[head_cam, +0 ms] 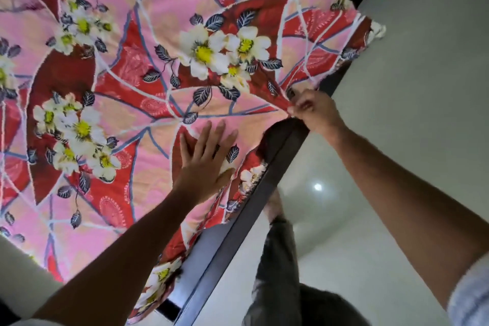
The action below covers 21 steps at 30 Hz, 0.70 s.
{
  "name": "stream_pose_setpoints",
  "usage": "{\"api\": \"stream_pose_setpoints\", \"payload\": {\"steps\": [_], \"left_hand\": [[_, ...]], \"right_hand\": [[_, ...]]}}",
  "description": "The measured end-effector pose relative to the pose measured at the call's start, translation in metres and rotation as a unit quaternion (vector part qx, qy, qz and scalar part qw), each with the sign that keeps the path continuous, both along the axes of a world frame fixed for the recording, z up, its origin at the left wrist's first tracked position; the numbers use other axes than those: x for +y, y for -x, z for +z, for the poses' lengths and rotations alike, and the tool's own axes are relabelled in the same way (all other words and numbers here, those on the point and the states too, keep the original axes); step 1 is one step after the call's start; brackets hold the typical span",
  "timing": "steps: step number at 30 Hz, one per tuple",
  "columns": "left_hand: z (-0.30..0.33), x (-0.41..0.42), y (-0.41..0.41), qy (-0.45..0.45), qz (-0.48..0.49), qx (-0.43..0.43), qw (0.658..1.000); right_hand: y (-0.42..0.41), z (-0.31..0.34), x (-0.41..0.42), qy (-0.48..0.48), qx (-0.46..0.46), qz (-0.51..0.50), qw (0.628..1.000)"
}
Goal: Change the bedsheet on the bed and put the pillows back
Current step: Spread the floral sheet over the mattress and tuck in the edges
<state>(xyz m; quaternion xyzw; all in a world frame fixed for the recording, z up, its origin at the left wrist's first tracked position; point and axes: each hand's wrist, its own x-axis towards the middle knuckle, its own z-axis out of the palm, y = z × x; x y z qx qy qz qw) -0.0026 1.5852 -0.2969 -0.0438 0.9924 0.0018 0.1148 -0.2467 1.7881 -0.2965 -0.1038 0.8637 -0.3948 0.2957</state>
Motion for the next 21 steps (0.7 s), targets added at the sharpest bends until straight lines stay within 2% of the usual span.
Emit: {"api": "stream_pose_setpoints", "payload": {"steps": [3,5,7,9,12,15,17,19,21], "left_hand": [[0.005,-0.002,0.019,-0.008,-0.023,0.017,1.000],[0.009,-0.006,0.046,-0.020,-0.055,0.026,0.998],[0.011,-0.011,0.076,-0.027,-0.072,0.020,0.997],[0.010,-0.013,0.110,-0.027,-0.075,0.013,0.997],[0.006,-0.004,0.164,-0.024,-0.077,0.000,0.997],[0.007,0.012,0.200,-0.018,-0.066,-0.015,0.998],[0.008,0.020,0.217,-0.007,-0.064,-0.004,0.998],[0.010,0.023,0.227,-0.002,-0.081,0.002,0.997],[0.013,0.027,0.240,0.003,-0.103,-0.003,0.995]], "right_hand": [[0.015,0.007,-0.008,-0.047,-0.014,0.066,0.997],[0.037,0.005,-0.019,-0.015,-0.065,-0.016,0.998],[0.064,-0.007,-0.026,0.015,-0.077,-0.098,0.992],[0.098,-0.045,-0.029,0.036,-0.071,-0.103,0.991],[0.129,-0.040,-0.037,0.013,-0.053,-0.074,0.996],[0.142,-0.018,-0.035,-0.023,-0.057,0.012,0.998],[0.166,-0.010,-0.020,-0.058,-0.010,0.053,0.997],[0.192,-0.007,-0.003,-0.084,0.017,0.049,0.995],[0.213,0.000,0.010,-0.104,0.021,0.092,0.990]]}}
